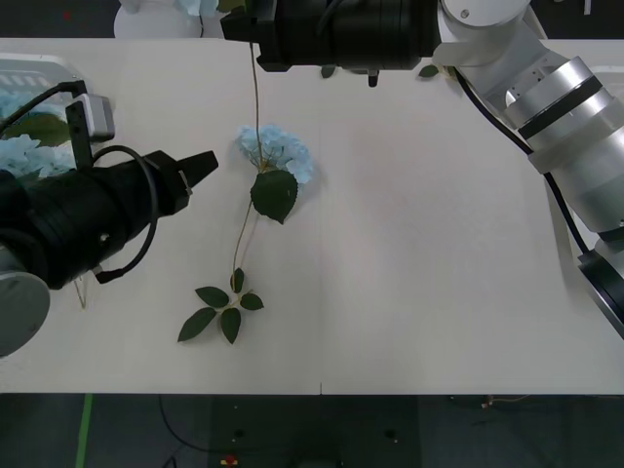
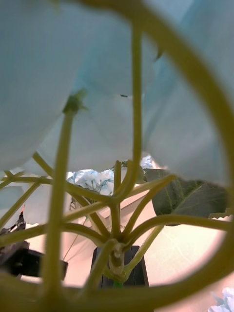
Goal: Place the red flowers into the right box and the blue flowers into the left box. If a person shows an open palm, hand one flower to the person first, then continue sorting.
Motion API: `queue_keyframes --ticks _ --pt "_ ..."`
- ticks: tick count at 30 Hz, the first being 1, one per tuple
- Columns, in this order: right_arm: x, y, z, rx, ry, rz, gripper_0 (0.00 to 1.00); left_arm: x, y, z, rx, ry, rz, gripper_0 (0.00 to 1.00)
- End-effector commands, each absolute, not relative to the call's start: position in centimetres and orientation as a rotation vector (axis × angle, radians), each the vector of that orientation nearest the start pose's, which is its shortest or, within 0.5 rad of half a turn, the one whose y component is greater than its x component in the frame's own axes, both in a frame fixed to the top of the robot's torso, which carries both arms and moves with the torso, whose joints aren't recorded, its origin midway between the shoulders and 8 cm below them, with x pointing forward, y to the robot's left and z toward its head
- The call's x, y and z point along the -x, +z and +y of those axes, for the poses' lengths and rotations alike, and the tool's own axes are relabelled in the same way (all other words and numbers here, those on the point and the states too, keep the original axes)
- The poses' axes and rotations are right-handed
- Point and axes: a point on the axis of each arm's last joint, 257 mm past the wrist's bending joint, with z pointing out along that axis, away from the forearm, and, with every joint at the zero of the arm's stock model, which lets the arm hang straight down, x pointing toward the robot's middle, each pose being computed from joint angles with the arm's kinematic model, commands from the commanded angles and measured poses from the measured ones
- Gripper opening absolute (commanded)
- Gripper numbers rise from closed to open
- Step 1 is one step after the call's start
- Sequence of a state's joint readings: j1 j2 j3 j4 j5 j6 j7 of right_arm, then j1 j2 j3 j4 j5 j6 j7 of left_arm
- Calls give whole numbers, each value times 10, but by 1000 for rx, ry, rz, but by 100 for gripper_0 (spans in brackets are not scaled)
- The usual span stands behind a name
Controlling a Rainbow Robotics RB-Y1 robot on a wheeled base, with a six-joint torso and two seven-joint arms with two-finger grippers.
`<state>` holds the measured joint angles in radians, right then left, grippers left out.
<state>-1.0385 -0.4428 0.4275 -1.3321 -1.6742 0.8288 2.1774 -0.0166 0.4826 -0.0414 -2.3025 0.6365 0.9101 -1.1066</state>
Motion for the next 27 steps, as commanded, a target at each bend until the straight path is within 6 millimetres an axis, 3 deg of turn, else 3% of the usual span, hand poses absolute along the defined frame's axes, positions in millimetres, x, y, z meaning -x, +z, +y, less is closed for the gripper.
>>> queue_keyframes --ticks 1,11,19,27 --pt "-504 73 129 1090 967 1411 0 -484 -78 129 -41 -639 1824 100" --pt "-505 70 129 1094 961 1418 0 -531 -63 97 -42 -683 1738 100" --pt "-505 71 128 1094 958 1415 0 -562 -78 77 -19 -742 1717 100" --pt "-506 70 127 1093 955 1417 0 -555 -87 50 -58 -782 1737 100"
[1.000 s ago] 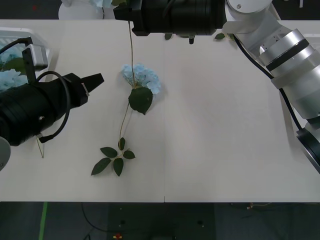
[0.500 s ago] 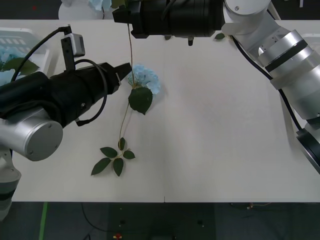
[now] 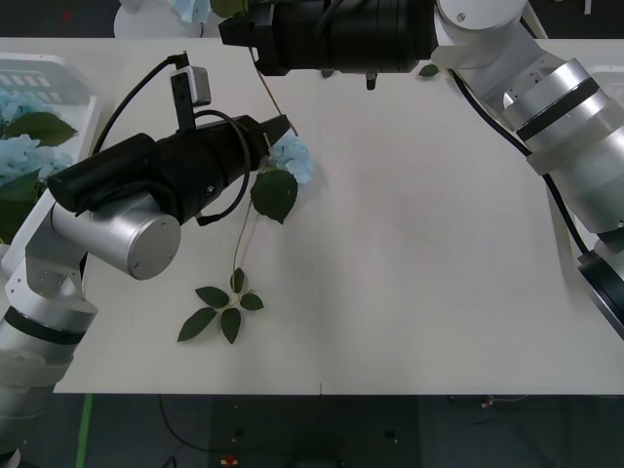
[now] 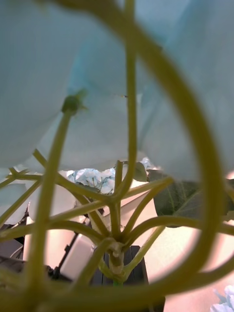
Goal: Place the red flowers into the right box and the blue flowers into the left box. If a person shows an open palm, hand one flower to the person first, then continue sorting.
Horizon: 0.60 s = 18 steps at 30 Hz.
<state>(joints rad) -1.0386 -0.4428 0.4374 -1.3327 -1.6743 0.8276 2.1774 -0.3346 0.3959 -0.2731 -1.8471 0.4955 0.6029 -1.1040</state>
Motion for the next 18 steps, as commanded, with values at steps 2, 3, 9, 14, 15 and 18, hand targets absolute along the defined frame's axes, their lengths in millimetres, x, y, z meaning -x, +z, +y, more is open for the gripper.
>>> queue_keyframes --ticks 2,3,9,14,15,18 --pt "-506 70 127 1094 954 1416 0 -553 -84 45 -68 -794 1717 100" --pt "-506 70 127 1095 954 1417 0 -551 -84 41 -76 -802 1712 100" --pt "-507 70 126 1095 950 1418 0 -521 -92 43 -105 -822 1697 100" --pt "-507 70 126 1093 951 1418 0 -511 -83 39 -112 -836 1673 100" --pt "-506 70 127 1096 952 1417 0 -514 -80 37 -103 -839 1667 100" --pt "-507 69 126 1095 948 1419 0 -526 -73 48 -71 -798 1638 100"
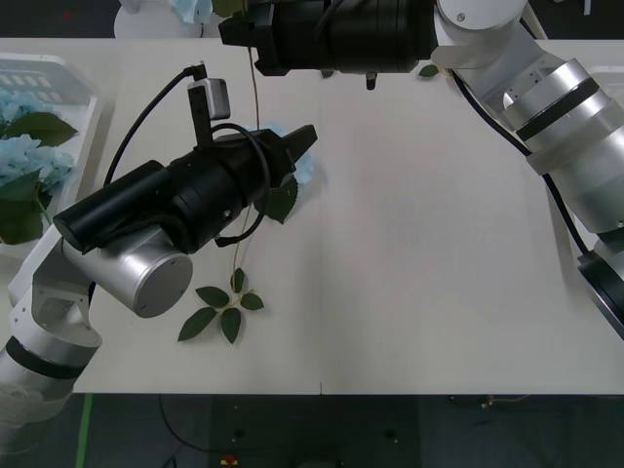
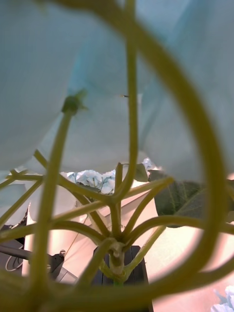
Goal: Place the red flowers into the right box and the blue flowers into the left box. If a person shows an open palm, hand one flower to the person first, then continue sorting.
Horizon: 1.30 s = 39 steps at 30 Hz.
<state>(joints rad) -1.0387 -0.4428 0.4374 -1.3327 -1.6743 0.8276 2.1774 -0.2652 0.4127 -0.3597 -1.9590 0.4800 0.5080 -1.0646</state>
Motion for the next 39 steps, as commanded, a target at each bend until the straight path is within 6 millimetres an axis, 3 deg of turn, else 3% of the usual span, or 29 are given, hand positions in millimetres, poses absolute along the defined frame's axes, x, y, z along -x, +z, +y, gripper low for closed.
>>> queue_keyframes --ticks 1,9,15,18,20,21,37,38,39 --pt "-507 69 126 1095 948 1419 0 -532 -69 57 -64 -761 1625 100" --pt "-508 69 126 1094 946 1418 0 -564 -62 69 -71 -680 1614 100" --pt "-508 69 125 1093 945 1420 0 -571 -55 72 -69 -664 1604 100" --pt "-509 69 125 1093 942 1421 0 -572 -51 74 -64 -665 1594 31" --pt "-508 69 125 1093 944 1420 0 -572 -50 74 -63 -668 1589 4" --pt "-508 69 125 1093 944 1420 0 -572 -50 74 -63 -668 1588 0" --pt "-510 69 124 1094 935 1418 0 -574 -49 78 -73 -634 1579 0" --pt "-510 69 124 1094 934 1419 22 -574 -49 78 -74 -629 1579 0" --pt "-510 70 123 1092 933 1419 34 -574 -50 79 -74 -625 1580 0"
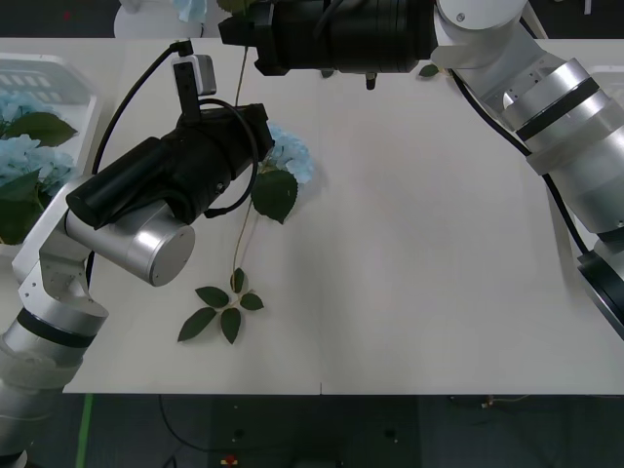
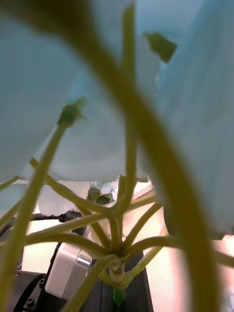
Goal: Place the red flowers into the right box and the blue flowers into the left box. If a person shows an open palm, hand one flower to the person first, then continue sorting.
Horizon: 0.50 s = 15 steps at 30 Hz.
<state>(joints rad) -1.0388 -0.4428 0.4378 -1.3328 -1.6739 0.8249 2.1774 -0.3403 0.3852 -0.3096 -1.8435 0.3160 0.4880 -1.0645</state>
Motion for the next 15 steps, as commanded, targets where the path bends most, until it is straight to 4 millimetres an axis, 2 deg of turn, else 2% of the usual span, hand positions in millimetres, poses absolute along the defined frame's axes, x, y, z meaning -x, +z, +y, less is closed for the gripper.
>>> queue_keyframes --ticks 1,2,5,6,9,11,12,15 --pt "-511 69 122 1094 926 1421 49 -574 -50 80 -74 -618 1579 0" --pt "-512 69 122 1093 922 1421 59 -574 -52 83 -70 -613 1581 0" --pt "-513 69 121 1094 920 1420 70 -576 -57 95 -54 -593 1588 0" --pt "-513 69 121 1094 918 1419 71 -577 -58 99 -51 -588 1590 0" --pt "-513 69 120 1097 914 1417 73 -580 -63 128 -14 -556 1600 0" --pt "-514 69 120 1099 909 1414 75 -584 -68 165 45 -530 1617 0" --pt "-514 69 119 1099 907 1415 75 -585 -71 176 61 -519 1626 0" --pt "-515 69 115 1105 896 1412 77 -584 -91 249 148 -415 1725 0"
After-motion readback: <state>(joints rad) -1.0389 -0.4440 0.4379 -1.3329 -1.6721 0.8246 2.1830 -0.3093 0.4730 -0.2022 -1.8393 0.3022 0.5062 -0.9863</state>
